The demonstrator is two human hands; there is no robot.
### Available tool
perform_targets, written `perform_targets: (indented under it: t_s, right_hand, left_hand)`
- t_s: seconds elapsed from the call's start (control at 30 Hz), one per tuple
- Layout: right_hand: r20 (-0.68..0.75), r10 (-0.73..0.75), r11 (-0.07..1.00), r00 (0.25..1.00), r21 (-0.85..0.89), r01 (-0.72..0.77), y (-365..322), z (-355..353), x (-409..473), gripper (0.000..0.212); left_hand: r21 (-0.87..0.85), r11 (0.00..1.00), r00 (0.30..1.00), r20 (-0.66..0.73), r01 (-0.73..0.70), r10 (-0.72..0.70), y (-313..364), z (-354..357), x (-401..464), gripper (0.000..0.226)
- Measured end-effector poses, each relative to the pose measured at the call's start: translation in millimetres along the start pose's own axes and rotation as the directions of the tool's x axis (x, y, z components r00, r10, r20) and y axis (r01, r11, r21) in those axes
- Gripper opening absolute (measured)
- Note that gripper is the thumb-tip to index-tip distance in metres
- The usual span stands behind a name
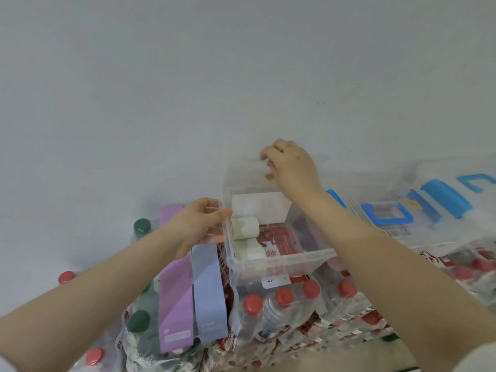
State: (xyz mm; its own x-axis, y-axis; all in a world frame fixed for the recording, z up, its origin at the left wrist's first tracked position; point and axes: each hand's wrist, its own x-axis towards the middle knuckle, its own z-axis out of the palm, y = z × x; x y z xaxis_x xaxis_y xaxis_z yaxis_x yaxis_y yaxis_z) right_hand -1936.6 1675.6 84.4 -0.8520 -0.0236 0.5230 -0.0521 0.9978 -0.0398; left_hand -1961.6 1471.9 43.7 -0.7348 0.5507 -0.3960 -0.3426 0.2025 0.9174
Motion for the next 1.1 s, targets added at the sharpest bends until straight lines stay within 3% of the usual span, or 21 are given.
perform_targets:
  t_s: [0.17,0.27,0.37,0.63,0.77,0.93,1.03,1.1]
  right_hand:
    - [-0.142,-0.141,0.988,0.980,-0.084,0.130,-22.6,-44.2,-35.7,0.029]
    - [-0.037,-0.204,0.971,0.978,-0.138,0.197,-30.7,-46.7,-75.4,0.013]
    - [0.156,-0.203,0.971,0.967,-0.092,0.219,-36.8,-46.3,-102.7,0.034]
    - [0.369,-0.103,0.983,0.924,0.178,0.039,-43.3,-47.3,-143.3,0.052]
    - [0.279,-0.035,0.987,0.960,0.159,-0.010,-31.2,-46.4,-155.8,0.034]
    - [0.306,0.116,0.990,0.945,0.041,-0.135,-4.1,-48.4,-164.2,0.037]
    - [0.304,0.126,0.986,0.944,0.071,-0.154,-4.0,-53.7,-163.4,0.037]
    - [0.303,0.128,0.983,0.944,0.090,-0.163,-7.2,-55.2,-160.0,0.035]
  left_hand:
    - [-0.059,0.998,1.000,-0.012,0.026,-0.027,-2.0,1.1,-5.8,0.028]
    - [-0.277,0.960,0.995,-0.071,0.044,-0.066,-5.1,4.6,-16.4,0.019]
    - [-0.341,0.940,0.980,-0.184,0.003,-0.070,-12.5,10.0,-31.1,0.028]
    - [0.087,0.990,0.953,-0.276,-0.107,0.127,-30.6,45.6,-65.9,0.051]
    - [0.124,0.983,0.926,-0.337,-0.137,0.171,-30.5,52.5,-68.9,0.058]
    - [0.215,0.965,0.918,-0.331,-0.153,0.220,-26.7,58.2,-75.5,0.052]
    - [0.364,0.919,0.902,-0.330,-0.149,0.277,-31.3,61.7,-78.1,0.053]
    - [0.534,0.831,0.889,-0.293,-0.154,0.353,-34.9,65.5,-82.8,0.057]
